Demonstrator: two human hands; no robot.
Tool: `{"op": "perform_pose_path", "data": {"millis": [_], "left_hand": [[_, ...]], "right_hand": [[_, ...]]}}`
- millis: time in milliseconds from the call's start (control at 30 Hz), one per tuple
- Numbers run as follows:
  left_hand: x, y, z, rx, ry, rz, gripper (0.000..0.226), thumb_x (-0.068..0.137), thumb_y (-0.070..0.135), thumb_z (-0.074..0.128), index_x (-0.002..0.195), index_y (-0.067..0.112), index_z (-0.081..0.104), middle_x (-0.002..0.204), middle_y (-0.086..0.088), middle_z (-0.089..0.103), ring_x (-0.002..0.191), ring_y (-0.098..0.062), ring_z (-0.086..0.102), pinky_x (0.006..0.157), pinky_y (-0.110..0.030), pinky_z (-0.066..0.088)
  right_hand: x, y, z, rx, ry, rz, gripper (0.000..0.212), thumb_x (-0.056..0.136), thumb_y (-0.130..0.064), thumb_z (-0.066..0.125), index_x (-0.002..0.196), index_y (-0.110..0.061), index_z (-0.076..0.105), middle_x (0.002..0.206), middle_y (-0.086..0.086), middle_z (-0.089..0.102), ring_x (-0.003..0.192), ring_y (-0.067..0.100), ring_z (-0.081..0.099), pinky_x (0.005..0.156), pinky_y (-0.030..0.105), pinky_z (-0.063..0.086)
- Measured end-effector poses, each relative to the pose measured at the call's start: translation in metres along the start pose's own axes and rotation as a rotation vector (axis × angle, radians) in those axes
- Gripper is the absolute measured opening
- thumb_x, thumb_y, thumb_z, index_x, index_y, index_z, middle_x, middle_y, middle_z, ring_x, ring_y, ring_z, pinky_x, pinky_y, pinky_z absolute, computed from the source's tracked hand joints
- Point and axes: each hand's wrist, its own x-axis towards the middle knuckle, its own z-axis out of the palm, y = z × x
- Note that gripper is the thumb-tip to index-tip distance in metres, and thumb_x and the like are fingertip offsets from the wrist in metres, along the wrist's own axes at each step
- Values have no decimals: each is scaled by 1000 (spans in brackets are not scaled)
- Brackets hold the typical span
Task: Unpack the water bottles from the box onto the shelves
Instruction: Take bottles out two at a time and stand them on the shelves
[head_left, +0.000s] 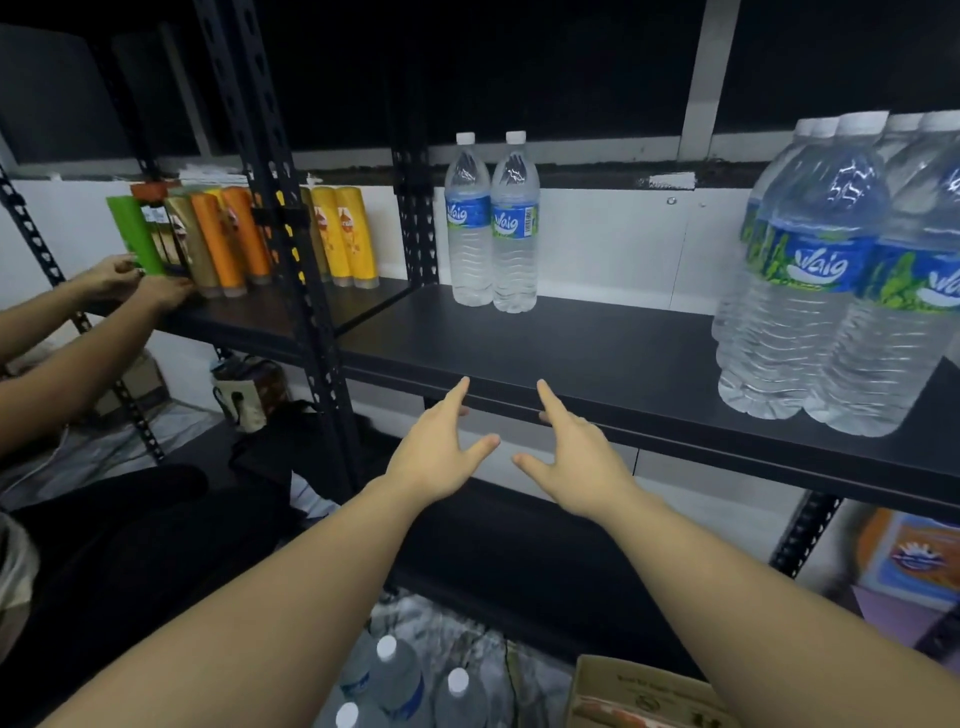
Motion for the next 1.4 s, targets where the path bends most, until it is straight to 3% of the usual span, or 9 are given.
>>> {"op": "perform_pose_path", "data": {"millis": [133,300,400,567,700,833,1033,1133,1400], "left_hand": [[-2,-1,1,-29,12,10,95,96,51,70,168,34,10,157,1,51,144,-19,48,106,-31,40],[-19,-20,12,-46,-17,-30,94,96,52,71,168,36,12,151,-1,56,138,-19,54,103,-29,42],[-36,-44,28,-56,-59,-57,91,97,48,71,168,34,16,149,0,57,137,-18,54,100,-25,38],[-71,-98,66,-36,-157,-123,90,95,54,71,166,35,19,143,2,62,132,-16,57,108,-36,48],[-108,-140,101,-26,-280,-183,82,95,51,73,163,30,33,141,-3,64,128,-18,61,106,-36,50],[-135,-163,124,26,-403,-183,63,98,44,71,153,20,50,145,-3,61,134,-20,58,104,-31,44],[-161,-194,143,66,-529,-232,53,96,44,74,140,17,62,139,-1,64,128,-20,61,103,-30,49],[-177,-207,145,68,-590,-305,50,94,40,76,138,19,64,139,0,65,129,-21,61,105,-38,51],[-205,-232,157,170,-663,-321,50,87,37,81,133,24,67,129,-2,64,119,-22,62,96,-31,50]], "right_hand": [[1,1,9,58,-6,10,102,98,-49,68,167,-40,-7,162,-2,46,148,24,41,110,39,45],[-12,11,37,96,-59,35,105,98,-50,69,165,-45,-12,158,-3,51,139,25,52,104,42,52],[-22,23,69,127,-87,71,106,97,-49,70,165,-44,-10,157,-4,52,140,25,53,108,41,49],[-48,54,133,175,-174,144,103,97,-48,72,167,-42,-3,153,-3,55,132,21,56,99,34,48],[-75,75,183,212,-257,200,104,95,-49,74,166,-43,-1,150,-1,58,134,22,56,107,41,49],[-97,88,221,214,-331,254,97,94,-48,75,166,-44,9,149,0,59,122,20,64,102,37,52],[-101,98,260,169,-390,234,78,93,-44,77,160,-28,43,153,1,59,142,20,54,115,35,44],[-105,98,276,157,-460,231,73,94,-44,77,158,-27,47,157,-1,55,143,19,53,116,33,43],[-96,91,319,122,-564,184,62,96,-42,73,154,-33,53,155,1,55,140,23,54,114,37,46]]}}
